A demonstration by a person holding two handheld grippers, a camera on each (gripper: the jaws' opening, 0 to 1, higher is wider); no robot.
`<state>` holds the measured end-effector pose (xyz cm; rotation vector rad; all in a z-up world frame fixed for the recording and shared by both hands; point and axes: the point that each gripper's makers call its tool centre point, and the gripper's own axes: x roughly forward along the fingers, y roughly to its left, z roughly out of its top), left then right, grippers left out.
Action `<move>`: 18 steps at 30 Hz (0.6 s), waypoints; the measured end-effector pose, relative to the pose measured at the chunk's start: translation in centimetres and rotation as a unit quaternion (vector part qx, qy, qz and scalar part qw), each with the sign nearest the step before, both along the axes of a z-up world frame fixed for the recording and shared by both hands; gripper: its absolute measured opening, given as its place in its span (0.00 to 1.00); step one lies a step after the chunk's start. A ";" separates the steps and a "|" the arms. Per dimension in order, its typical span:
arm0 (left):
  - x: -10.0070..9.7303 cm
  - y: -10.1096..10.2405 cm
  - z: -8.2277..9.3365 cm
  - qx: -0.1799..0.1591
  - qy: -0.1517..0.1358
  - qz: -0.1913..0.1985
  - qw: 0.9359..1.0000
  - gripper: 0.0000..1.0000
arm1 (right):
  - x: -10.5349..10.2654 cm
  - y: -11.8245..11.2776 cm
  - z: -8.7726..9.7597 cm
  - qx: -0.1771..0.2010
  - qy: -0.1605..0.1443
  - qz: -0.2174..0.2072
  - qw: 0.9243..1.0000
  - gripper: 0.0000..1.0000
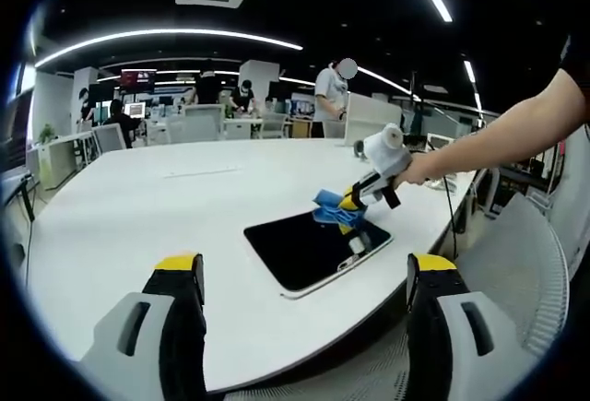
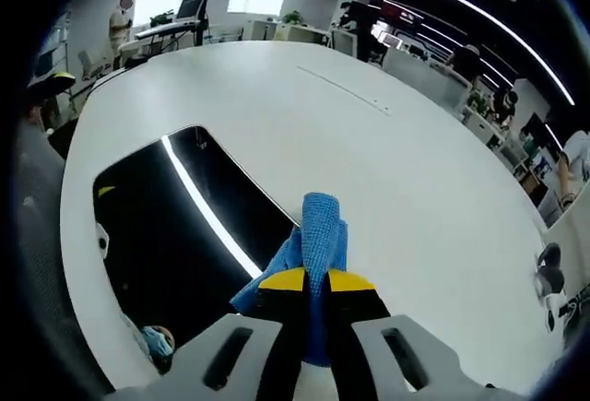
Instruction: Wipe the mirror surface with the cleaning cloth until all visible marks leave the cleaned area.
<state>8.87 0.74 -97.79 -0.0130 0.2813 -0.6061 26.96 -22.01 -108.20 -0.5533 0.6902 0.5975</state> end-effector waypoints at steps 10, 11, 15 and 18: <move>0.1 0.0 0.0 -0.001 0.000 0.001 1.000 0.89 | 1.1 0.0 0.1 -0.010 -0.009 0.000 1.000 0.01; 0.1 0.0 0.0 -0.001 -0.001 0.001 1.000 0.89 | 1.2 0.0 0.1 -0.012 -0.010 0.001 1.000 0.01; 0.1 0.0 0.0 -0.001 -0.001 0.002 1.000 0.89 | 1.4 0.0 0.1 -0.015 -0.012 0.001 1.000 0.01; 0.0 0.0 0.0 0.000 -0.001 0.001 1.000 0.89 | 1.4 -0.1 0.0 -0.015 -0.012 0.000 1.000 0.01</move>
